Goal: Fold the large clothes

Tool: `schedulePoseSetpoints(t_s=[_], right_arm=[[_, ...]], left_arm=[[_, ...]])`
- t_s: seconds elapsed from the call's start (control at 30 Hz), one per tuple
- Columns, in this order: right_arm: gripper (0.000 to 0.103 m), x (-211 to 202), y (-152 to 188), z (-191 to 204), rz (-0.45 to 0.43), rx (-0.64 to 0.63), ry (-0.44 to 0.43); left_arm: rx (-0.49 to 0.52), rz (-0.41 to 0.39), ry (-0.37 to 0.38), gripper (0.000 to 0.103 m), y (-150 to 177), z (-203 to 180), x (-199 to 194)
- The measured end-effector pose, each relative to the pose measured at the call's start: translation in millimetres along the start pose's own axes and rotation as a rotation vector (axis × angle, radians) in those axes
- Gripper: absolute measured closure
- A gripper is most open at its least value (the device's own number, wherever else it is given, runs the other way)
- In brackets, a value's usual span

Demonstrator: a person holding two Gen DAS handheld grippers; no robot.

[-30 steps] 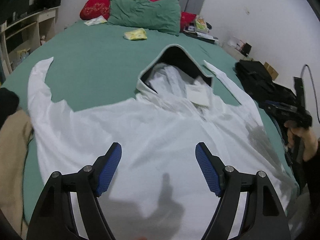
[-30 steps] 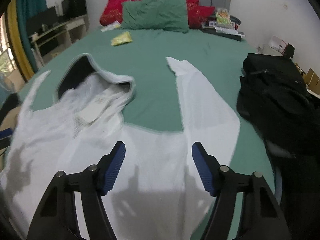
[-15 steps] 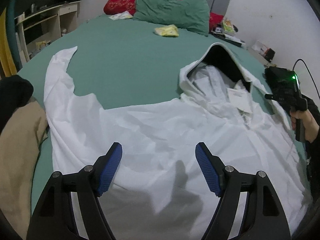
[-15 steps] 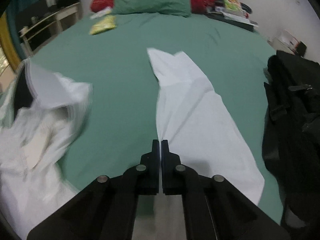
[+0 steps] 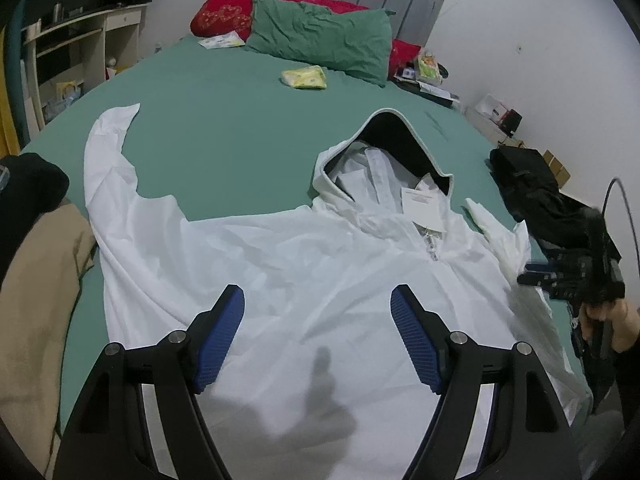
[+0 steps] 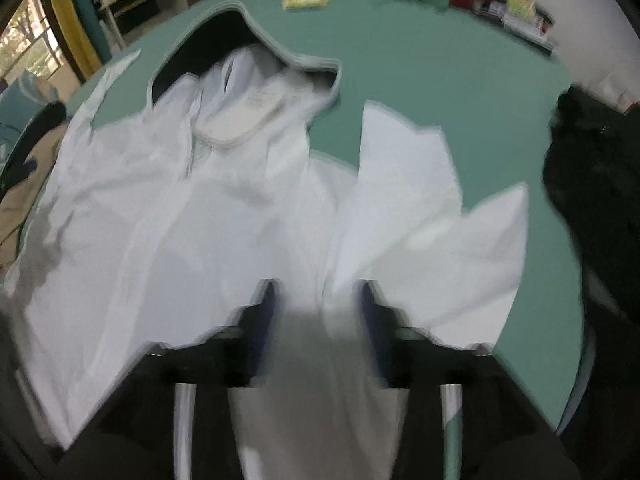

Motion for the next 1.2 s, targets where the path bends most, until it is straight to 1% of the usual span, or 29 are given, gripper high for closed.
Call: schedulePoseSetpoints(t_s=[0.03, 0.1, 0.13, 0.23, 0.27, 0.3, 0.37, 0.4, 0.43, 0.53, 0.63, 0.7, 0.73, 0.77, 0.87, 0.93, 1.0, 1.1, 1.2], right_arm=[[0.031, 1, -11, 1, -0.031, -0.01, 0.036], [0.031, 8, -35, -9, -0.069, -0.009, 0.081], [0.031, 12, -43, -13, -0.077, 0.001, 0.089], [0.031, 36, -70, -37, -0.097, 0.068, 0.131], [0.031, 45, -78, -44, -0.091, 0.089, 0.134], [0.033, 55, -83, -52, -0.09, 0.113, 0.118], [0.066, 68, -90, -66, -0.075, 0.143, 0.054], [0.097, 77, -93, -71, -0.055, 0.157, 0.039], [0.1, 77, -95, -72, -0.069, 0.158, 0.042], [0.1, 53, -101, -58, -0.152, 0.115, 0.076], [0.1, 2, -116, -20, -0.304, 0.038, 0.054], [0.1, -26, -127, 14, -0.395, -0.033, -0.004], [0.1, -39, -133, 36, -0.428, -0.072, -0.026], [0.1, -45, -139, 54, -0.444, -0.108, -0.031], [0.1, -56, -144, 107, -0.492, -0.18, -0.047], [0.1, -50, -144, 135, -0.507, -0.213, -0.068], [0.1, -33, -137, 163, -0.498, -0.246, -0.08], [0.1, 5, -122, 192, -0.444, -0.241, -0.13], [0.1, 42, -111, 211, -0.398, -0.244, -0.172]], left_arm=[[-0.001, 0.001, -0.007, 0.024, 0, 2, 1], [-0.008, 0.005, -0.02, 0.024, 1, 7, 5], [-0.011, 0.011, -0.029, 0.024, 0, 11, 8], [-0.017, 0.023, -0.052, 0.024, -1, 20, 16], [-0.019, 0.03, -0.059, 0.024, -1, 22, 18], [-0.024, 0.039, -0.06, 0.024, -1, 25, 21], [-0.032, 0.056, -0.058, 0.024, 1, 29, 26], [-0.037, 0.067, -0.054, 0.024, 2, 30, 28], [-0.039, 0.074, -0.047, 0.024, 3, 30, 28], [-0.043, 0.067, -0.036, 0.024, 2, 29, 22], [-0.034, 0.019, -0.037, 0.024, -4, 28, 6], [-0.03, -0.017, -0.048, 0.024, -9, 28, -6], [-0.032, -0.029, -0.048, 0.024, -11, 29, -11], [-0.038, -0.045, -0.048, 0.024, -13, 31, -17], [-0.045, -0.083, -0.072, 0.024, -18, 39, -29], [-0.05, -0.098, -0.088, 0.024, -19, 47, -34], [-0.058, -0.103, -0.102, 0.024, -18, 56, -36], [-0.075, -0.094, -0.116, 0.024, -14, 71, -33], [-0.09, -0.071, -0.128, 0.024, -8, 84, -26]])
Point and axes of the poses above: each gripper's, at about its wrist camera, not at the fingertips, and x roughly the way its jaws point, z to its left, y to its underside, the point moved 1 cm from there along x, roughly the way its jaws point, and after that the axes turned 11 degrees about -y, right-handed, at the moved point
